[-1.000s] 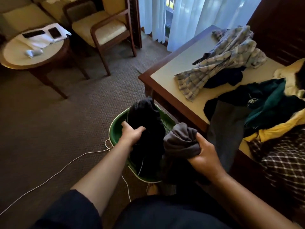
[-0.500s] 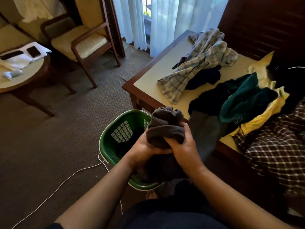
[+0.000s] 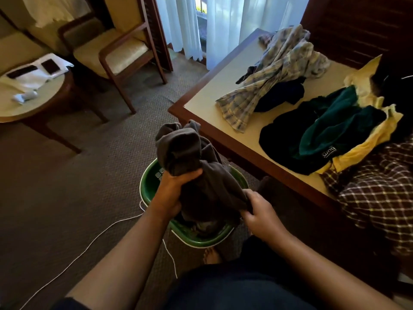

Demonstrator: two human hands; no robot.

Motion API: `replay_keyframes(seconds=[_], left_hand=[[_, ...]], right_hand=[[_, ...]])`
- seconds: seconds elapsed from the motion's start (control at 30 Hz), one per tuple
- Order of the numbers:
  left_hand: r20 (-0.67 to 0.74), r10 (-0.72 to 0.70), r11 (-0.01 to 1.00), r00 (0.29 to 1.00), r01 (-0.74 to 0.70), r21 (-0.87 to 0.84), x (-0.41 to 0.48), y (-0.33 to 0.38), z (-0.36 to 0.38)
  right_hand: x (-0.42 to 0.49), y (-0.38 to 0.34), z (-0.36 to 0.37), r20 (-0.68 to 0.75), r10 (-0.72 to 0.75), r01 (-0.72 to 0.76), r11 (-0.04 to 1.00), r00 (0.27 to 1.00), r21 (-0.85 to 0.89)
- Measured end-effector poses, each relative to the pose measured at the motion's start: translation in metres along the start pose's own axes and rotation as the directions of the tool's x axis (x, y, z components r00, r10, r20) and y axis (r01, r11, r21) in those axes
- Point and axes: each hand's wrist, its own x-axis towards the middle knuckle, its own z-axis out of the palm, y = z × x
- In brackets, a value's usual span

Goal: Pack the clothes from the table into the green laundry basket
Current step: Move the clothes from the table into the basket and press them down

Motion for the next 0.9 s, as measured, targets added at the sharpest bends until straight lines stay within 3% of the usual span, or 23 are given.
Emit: replay_keyframes(seconds=[0.13,0.33,0.5,0.63,0.77,0.9], left_hand=[[-0.04,-0.038,0.982,0.999,0.044,0.181,-0.003,-0.008,-0.018],[-0.21,-0.269,0.84,0.94,0.336,0.427,-0.002,-0.044,-0.052],[-0.224,-0.279,0.762,0.934,0.357,0.54,-0.011,-0.062,-0.041],[-0.209,-0.312,0.673,0.927,0.371,0.64,-0.012,-0.075,-0.028],[-0.192,-0.365,0.582,0.911,0.384,0.717,-0.004,-0.098,-0.016],[-0.202,-0.392,0.53,0.897,0.4,0.748,0.009,-0.124,-0.007]], right_hand=[[0.009,0.0,0.013,0.007,0.02,-0.02,0.998,1.0,0.051],[0.016,0.017,0.026,0.142,0.142,-0.128,0.987,0.98,-0.101],[0.01,0.029,0.03,0.141,0.186,-0.162,0.973,0.972,-0.164],[0.011,0.042,0.038,0.157,0.245,-0.229,0.967,0.957,-0.115],[0.03,0.067,0.048,0.191,0.383,-0.382,0.923,0.904,-0.042],[0.057,0.106,0.067,0.171,0.609,-0.627,0.774,0.775,0.087]])
